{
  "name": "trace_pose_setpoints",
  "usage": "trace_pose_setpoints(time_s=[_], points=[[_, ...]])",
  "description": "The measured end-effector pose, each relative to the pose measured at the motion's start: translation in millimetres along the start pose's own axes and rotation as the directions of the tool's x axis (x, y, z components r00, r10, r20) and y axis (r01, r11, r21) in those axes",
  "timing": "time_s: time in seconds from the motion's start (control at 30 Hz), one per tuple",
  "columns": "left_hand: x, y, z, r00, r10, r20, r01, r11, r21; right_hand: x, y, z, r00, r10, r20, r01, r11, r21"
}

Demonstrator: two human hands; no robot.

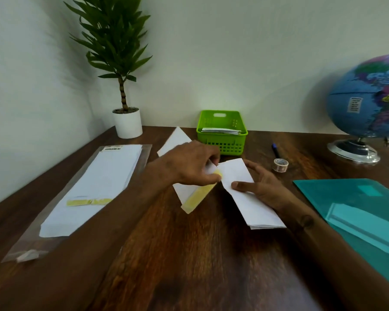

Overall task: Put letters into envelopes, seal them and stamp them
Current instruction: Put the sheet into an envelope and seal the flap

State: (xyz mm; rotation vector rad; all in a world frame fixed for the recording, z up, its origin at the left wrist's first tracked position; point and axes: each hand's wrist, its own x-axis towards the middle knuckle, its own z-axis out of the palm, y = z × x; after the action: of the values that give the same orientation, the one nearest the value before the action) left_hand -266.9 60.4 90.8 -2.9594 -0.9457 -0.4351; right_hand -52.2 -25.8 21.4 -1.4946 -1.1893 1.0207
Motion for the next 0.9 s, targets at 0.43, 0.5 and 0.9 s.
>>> trace_pose_setpoints(time_s=[0.43,0.5,0.9], points=[[-52,-55,67,0.969,-0.218,0.118,0.244,0.928,-0.282,8,6,-35,0.994,-0.065,-0.086,0.051,0.986,-0.16],[-55,-57,69,0.972,-0.21,0.104,0.232,0.93,-0.284,6,2,-34,1.0,-0.012,-0.012,0.009,0.98,-0.198],[-62,-50,57,0.99,-0.143,0.008,0.143,0.982,-0.125,-10,-6,-27,0.864,0.189,0.467,-0.114,0.976,-0.183]])
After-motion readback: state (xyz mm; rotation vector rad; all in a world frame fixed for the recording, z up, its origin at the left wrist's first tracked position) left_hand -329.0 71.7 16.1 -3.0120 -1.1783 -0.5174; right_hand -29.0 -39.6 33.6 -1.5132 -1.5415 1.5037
